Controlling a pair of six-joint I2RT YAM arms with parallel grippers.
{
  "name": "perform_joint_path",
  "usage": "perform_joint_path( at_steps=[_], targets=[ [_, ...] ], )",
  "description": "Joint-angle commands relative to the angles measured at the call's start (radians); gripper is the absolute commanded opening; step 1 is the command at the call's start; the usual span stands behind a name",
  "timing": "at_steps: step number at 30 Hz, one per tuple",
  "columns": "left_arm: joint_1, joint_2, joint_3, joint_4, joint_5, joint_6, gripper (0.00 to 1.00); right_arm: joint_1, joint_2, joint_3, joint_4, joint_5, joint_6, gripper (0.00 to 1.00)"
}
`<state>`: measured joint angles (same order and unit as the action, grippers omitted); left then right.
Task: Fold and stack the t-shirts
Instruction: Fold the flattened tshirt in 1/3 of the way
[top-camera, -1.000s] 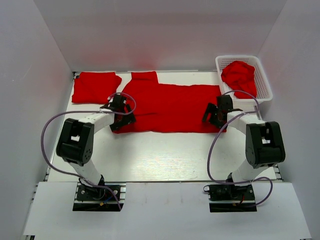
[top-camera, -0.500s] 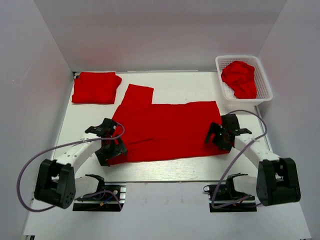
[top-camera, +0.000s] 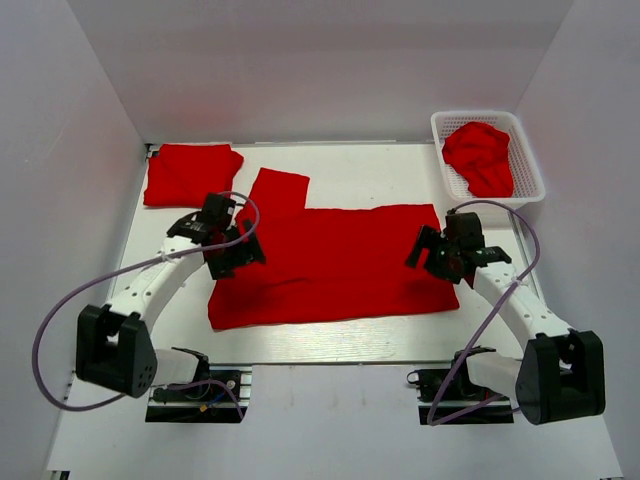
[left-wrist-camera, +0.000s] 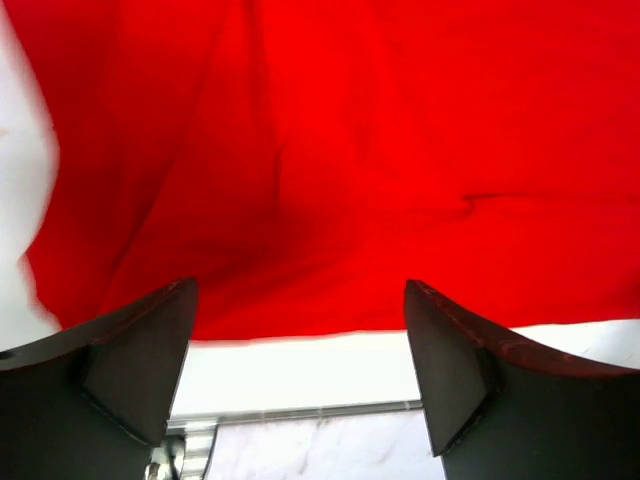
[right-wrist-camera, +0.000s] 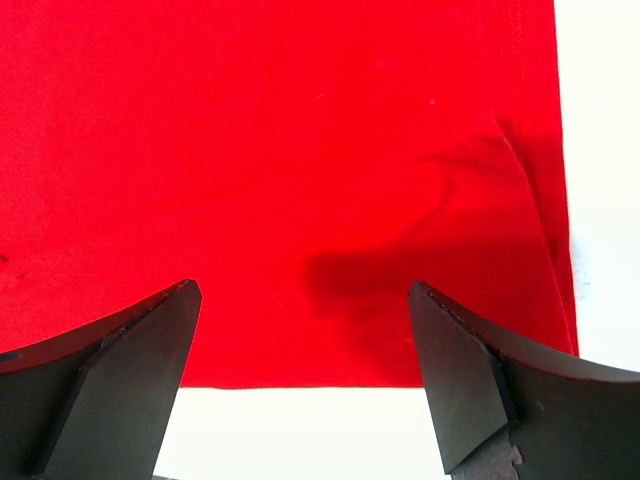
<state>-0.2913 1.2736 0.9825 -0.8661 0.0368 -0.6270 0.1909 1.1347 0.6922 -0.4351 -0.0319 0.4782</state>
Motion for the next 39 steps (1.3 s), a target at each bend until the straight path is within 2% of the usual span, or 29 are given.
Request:
perform_joint_path(
  at_steps=[1, 6, 20, 21, 28, 32, 39],
  targets=[
    [-0.005, 0.056, -0.040, 0.145, 0.112, 0.052, 0.93, 0.001, 0.036, 0.039, 0.022, 0.010, 0.002, 0.90],
    [-0.005, 0.104, -0.085, 0.210, 0.152, 0.052, 0.78, -0.004, 0.054, 0.052, 0.029, 0.023, -0.003, 0.90],
    [-0.014, 0.219, -0.116, 0.217, 0.077, 0.052, 0.64, -0.004, 0.069, 0.056, 0.026, 0.082, 0.004, 0.90],
    [-0.023, 0.219, -0.116, 0.229, 0.086, 0.052, 0.59, -0.002, 0.077, 0.058, 0.022, 0.084, 0.003, 0.90],
    [-0.023, 0.254, -0.116, 0.239, 0.086, 0.052, 0.48, -0.004, 0.086, 0.063, 0.010, 0.095, 0.005, 0.90],
    [-0.032, 0.276, -0.116, 0.230, 0.086, 0.052, 0.48, -0.005, 0.083, 0.070, 0.001, 0.113, 0.000, 0.90],
    [-0.032, 0.276, -0.107, 0.263, 0.086, 0.052, 0.39, -0.005, 0.079, 0.069, 0.004, 0.102, 0.010, 0.90]
  ],
)
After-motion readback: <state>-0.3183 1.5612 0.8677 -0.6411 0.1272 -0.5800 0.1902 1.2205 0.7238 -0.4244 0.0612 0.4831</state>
